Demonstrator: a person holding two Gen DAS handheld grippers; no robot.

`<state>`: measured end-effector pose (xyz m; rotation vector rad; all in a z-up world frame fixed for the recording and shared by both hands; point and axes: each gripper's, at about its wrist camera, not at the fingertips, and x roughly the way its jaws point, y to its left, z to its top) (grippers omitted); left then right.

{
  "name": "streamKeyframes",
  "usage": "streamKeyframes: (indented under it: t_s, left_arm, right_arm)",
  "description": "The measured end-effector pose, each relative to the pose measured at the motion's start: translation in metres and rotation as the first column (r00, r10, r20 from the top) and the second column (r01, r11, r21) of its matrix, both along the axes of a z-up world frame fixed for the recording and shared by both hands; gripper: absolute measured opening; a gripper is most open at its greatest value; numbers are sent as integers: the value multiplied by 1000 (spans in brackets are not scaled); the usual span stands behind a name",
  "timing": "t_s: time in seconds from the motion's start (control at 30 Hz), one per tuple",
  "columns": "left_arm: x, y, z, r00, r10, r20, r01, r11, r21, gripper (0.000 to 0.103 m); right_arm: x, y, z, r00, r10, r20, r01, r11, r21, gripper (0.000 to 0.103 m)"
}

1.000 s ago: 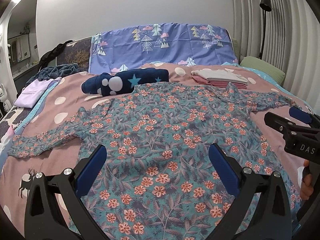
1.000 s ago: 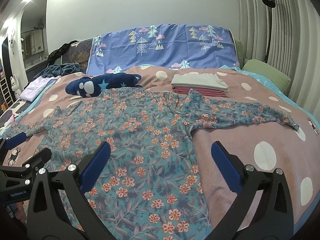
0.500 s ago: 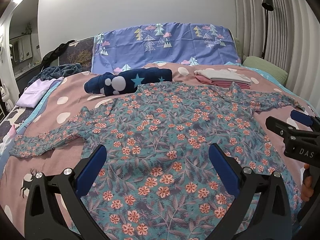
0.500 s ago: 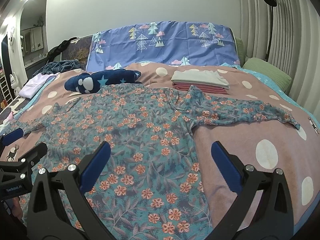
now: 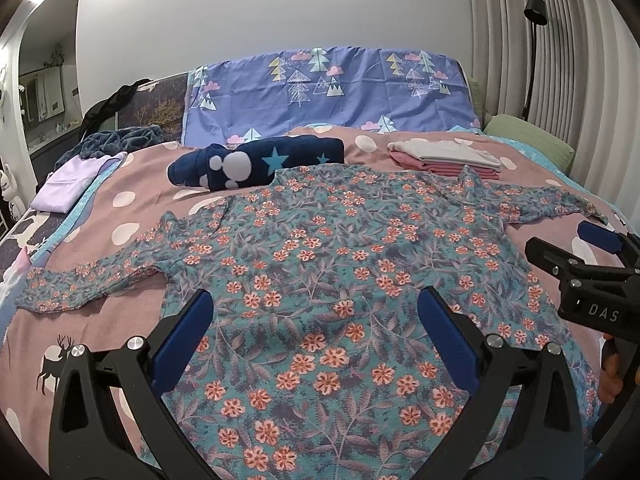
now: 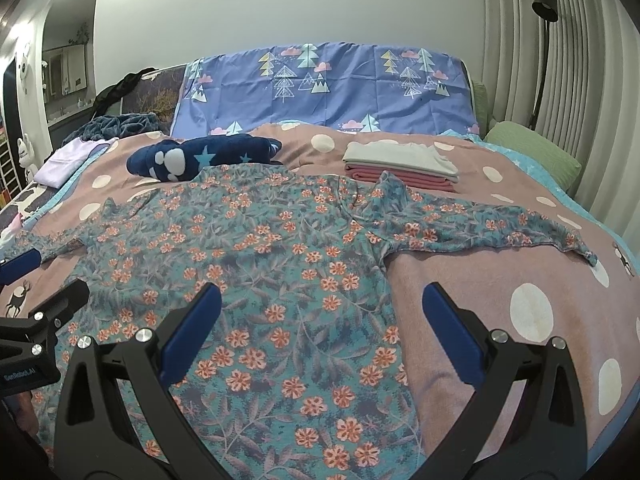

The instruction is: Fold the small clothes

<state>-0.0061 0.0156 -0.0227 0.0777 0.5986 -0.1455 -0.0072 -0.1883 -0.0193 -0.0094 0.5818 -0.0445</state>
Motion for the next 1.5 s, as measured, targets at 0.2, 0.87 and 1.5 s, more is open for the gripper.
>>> streamKeyframes:
  t_s: [0.2,0.87,1.5]
  left_arm:
    - [1,3,-3,1000,7,-8,-7,1000,-10,102]
    - [16,81,-29,984,145,-103,-160,974,-158,79]
    - [51,415,-94,621,667,-412,-761,385,-523,71]
  right_arm:
    - [0,2,1,1000,5,1,-5,1000,-7,101]
    - [8,7,-7,997,44,-60,-43,999,14,47]
    - [21,-4,-27,984,89,-152,-73,992,107,56]
